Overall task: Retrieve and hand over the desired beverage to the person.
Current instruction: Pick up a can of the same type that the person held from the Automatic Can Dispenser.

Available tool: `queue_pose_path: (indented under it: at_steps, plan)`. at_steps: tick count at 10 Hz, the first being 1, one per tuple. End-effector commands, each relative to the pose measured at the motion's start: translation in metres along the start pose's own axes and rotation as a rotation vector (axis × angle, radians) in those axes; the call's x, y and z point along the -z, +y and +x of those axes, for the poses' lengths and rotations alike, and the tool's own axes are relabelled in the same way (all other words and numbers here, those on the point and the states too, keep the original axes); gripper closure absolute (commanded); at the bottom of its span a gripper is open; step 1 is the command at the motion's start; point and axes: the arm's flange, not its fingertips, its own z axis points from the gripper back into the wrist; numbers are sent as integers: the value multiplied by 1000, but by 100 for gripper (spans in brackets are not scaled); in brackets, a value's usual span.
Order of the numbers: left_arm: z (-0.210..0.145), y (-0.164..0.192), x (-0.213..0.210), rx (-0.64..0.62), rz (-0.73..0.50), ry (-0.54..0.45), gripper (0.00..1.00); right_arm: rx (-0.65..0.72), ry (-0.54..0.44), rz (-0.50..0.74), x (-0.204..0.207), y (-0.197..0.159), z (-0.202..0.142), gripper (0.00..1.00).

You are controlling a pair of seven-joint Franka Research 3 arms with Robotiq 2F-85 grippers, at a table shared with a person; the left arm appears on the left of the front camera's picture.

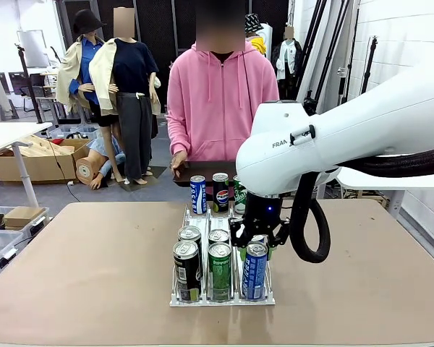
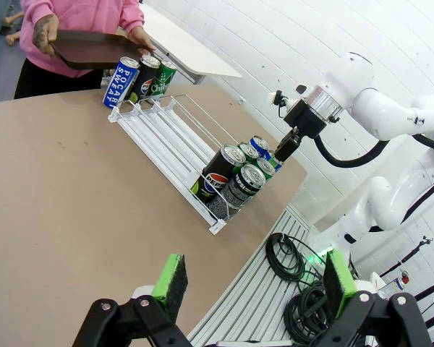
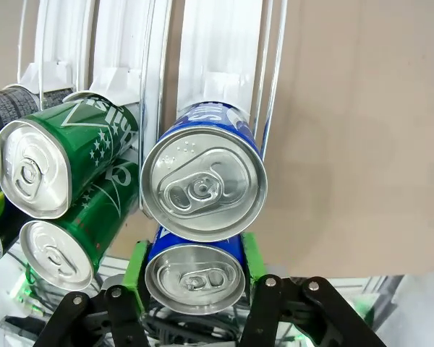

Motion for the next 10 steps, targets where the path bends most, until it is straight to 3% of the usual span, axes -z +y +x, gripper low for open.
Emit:
queue_pose_path:
  at_steps: [1, 10]
  plan:
    - [0, -2, -2, 5, -10, -14, 0, -4, 0, -2, 1, 1, -1, 100]
    - [0, -2, -2, 5, -10, -14, 0, -1, 71, -195, -106, 16, -39, 100]
